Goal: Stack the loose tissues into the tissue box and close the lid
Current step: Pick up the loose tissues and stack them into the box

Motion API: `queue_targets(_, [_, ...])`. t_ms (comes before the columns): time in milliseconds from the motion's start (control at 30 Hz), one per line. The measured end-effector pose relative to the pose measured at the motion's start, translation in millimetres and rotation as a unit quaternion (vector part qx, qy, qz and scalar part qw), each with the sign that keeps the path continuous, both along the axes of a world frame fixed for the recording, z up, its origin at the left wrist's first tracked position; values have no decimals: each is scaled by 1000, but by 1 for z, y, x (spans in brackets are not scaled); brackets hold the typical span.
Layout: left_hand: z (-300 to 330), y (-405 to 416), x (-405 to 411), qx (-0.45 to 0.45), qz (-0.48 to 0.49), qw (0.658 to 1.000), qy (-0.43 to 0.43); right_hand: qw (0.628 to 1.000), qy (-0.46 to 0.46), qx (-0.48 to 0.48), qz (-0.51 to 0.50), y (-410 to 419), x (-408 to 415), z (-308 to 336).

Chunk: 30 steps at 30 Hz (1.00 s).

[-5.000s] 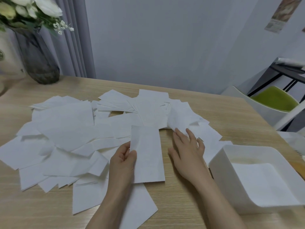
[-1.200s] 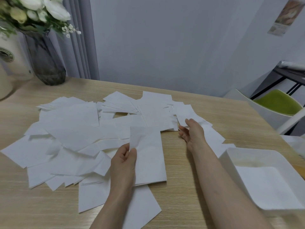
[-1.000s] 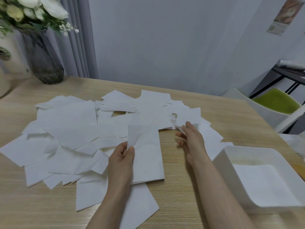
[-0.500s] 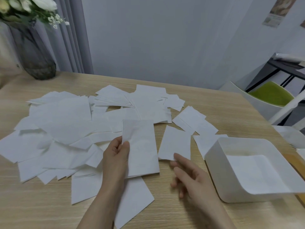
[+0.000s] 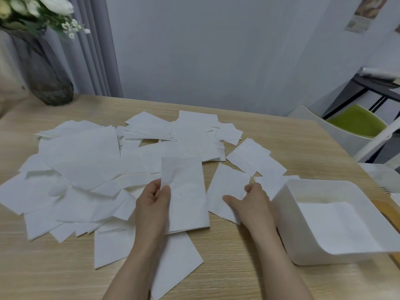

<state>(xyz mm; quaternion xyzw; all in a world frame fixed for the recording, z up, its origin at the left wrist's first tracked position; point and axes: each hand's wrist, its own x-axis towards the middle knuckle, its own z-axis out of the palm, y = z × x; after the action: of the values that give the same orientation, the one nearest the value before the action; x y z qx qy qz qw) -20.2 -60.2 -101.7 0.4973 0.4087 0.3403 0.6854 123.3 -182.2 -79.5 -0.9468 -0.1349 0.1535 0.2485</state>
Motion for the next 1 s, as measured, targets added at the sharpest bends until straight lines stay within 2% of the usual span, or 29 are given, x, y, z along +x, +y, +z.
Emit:
queue_targets(200, [-1, 1, 0, 10, -5, 1000, 8, 998, 17, 65, -11, 0, 4, -2])
queue_targets(367, [-1, 0, 1, 9, -4, 1000, 13, 987, -22, 158, -4, -2, -3, -2])
queue_targets(467, [-2, 0, 1, 12, -4, 1000, 17, 969, -21, 246, -23, -5, -4, -3])
queue_targets(533, [-2, 0, 1, 10, -5, 1000, 14, 955, 11, 292, -37, -7, -4, -3])
queue_targets(700, [0, 0, 0, 10, -5, 1000, 13, 926, 63, 370, -46, -12, -3, -1])
queue_targets(900, [3, -2, 1, 6, -5, 1000, 8, 846, 129, 512, -68, -4, -17, 20])
queue_targets(1000, [2, -2, 1, 6, -3, 1000, 3, 824, 193, 531, -42, 8, -32, 21])
